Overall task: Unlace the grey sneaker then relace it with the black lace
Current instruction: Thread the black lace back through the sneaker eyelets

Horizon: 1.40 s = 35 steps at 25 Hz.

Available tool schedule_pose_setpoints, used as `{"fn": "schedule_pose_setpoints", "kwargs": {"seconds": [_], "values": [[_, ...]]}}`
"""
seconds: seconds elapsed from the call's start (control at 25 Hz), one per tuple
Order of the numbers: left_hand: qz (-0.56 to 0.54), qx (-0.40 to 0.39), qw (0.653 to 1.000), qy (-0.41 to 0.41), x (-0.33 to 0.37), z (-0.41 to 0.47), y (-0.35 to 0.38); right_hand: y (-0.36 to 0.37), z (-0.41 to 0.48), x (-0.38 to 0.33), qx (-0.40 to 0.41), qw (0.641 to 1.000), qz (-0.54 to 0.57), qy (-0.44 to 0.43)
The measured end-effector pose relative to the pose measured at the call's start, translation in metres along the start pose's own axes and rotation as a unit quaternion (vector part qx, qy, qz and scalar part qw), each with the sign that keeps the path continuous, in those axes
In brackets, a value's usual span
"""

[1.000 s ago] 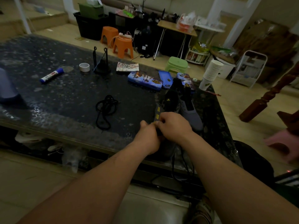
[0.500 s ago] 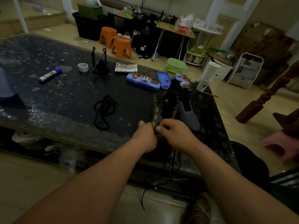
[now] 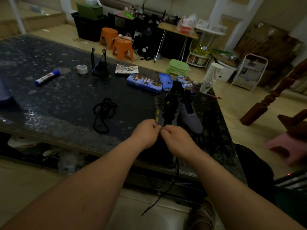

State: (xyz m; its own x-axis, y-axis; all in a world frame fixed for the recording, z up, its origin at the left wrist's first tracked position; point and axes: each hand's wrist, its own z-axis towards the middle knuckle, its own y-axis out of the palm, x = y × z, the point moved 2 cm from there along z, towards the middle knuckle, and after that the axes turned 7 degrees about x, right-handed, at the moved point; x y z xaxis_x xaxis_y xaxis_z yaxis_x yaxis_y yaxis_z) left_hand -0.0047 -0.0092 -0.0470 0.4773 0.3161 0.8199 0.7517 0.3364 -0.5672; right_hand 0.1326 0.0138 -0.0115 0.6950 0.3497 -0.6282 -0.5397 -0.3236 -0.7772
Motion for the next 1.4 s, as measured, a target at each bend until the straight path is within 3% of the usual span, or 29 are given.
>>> {"fn": "schedule_pose_setpoints", "kwargs": {"seconds": [0.08,0.2,0.28,0.36,0.48,0.56,0.72,0.84,0.96,1.12,1.2,1.32,1.4], "values": [[-0.034,0.004,0.999,0.003,0.004,-0.002,-0.006,0.002,0.018,0.000,0.035,0.997,0.024,0.064],[-0.158,-0.011,0.987,0.023,0.017,-0.018,-0.023,0.004,0.036,-0.004,0.022,0.965,0.175,0.192],[-0.283,-0.104,0.953,0.044,0.025,-0.031,-0.037,0.003,0.040,-0.008,0.004,0.957,0.185,0.221],[-0.333,-0.195,0.922,0.027,0.024,-0.040,-0.038,0.001,0.041,-0.007,0.007,0.963,0.159,0.216],[-0.326,-0.122,0.930,-0.122,0.004,-0.026,-0.020,-0.006,0.030,-0.008,0.035,0.977,0.131,0.164],[-0.318,-0.098,0.929,-0.161,-0.003,-0.017,-0.005,-0.010,0.011,-0.018,0.043,0.986,0.134,0.093],[-0.260,-0.109,0.949,-0.142,-0.002,-0.008,0.004,-0.009,-0.025,-0.025,-0.035,0.988,0.152,0.015],[-0.197,-0.091,0.972,-0.085,0.001,-0.008,0.000,-0.010,-0.022,-0.011,-0.038,0.981,0.164,0.098],[-0.240,-0.096,0.965,-0.047,0.011,-0.019,-0.016,-0.005,-0.001,-0.003,-0.021,0.949,0.223,0.220],[-0.190,-0.218,0.956,0.045,0.019,-0.042,-0.036,-0.001,0.022,-0.003,0.007,0.957,0.176,0.231],[-0.192,-0.236,0.952,0.003,0.011,-0.044,-0.030,-0.002,0.018,-0.003,0.037,0.962,0.172,0.210],[-0.279,-0.161,0.936,-0.141,0.001,-0.030,-0.014,-0.002,-0.008,-0.008,0.022,0.958,0.245,0.148],[-0.257,-0.152,0.945,-0.135,0.001,-0.021,-0.006,0.002,-0.030,-0.012,-0.026,0.968,0.240,0.070]]}}
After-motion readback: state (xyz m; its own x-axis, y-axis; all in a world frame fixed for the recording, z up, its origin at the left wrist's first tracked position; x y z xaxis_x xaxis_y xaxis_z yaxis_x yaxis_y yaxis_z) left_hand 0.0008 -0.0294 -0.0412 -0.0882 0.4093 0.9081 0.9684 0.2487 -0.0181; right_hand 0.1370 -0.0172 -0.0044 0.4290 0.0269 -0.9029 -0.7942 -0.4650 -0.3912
